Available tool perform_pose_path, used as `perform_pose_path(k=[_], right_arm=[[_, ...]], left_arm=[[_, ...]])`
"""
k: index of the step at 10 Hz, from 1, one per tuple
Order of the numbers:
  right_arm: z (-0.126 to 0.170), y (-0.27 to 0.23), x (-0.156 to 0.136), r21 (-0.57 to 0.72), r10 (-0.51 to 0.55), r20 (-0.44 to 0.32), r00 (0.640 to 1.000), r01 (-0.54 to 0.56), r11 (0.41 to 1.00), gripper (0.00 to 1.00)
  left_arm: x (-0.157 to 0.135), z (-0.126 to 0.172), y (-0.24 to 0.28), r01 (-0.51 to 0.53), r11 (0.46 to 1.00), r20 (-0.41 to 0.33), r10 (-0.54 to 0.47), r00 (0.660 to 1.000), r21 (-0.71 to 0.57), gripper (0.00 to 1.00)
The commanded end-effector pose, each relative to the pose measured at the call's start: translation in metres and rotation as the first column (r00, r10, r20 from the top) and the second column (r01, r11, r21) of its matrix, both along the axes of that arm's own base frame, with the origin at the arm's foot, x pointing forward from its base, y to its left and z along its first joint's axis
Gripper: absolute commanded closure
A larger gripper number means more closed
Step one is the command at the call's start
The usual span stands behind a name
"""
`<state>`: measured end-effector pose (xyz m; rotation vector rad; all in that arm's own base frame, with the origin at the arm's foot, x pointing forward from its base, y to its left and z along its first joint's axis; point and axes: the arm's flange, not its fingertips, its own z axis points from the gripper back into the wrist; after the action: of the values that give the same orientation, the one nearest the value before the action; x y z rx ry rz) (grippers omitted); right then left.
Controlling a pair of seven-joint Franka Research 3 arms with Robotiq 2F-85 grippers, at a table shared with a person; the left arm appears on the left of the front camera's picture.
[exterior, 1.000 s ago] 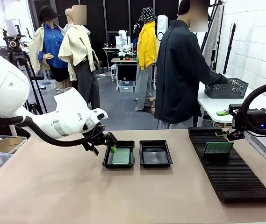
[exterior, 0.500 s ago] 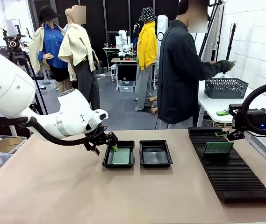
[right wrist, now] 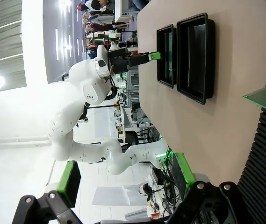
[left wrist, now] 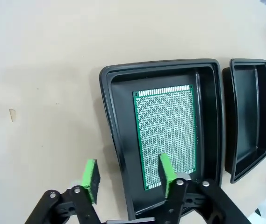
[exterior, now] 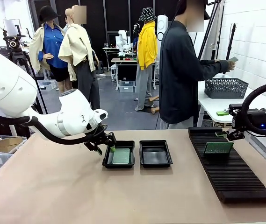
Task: Inspect and transfer BCBs to ESD trays.
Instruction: Pick up the ESD tray and place it on the left side of the table.
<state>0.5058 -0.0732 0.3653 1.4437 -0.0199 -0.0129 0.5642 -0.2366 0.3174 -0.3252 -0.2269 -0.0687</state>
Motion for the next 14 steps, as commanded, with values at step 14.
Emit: perform_pose_path(k=[14], right_arm=[[-0.001,0.002,-0.006,-0.002,0.005,0.014,1.000,-0.005,1.000,0.00]], left_arm=[[0.005,-0.006,0.007,-0.016,1.000,-0.007,0.016,1.000,0.002,1.00]])
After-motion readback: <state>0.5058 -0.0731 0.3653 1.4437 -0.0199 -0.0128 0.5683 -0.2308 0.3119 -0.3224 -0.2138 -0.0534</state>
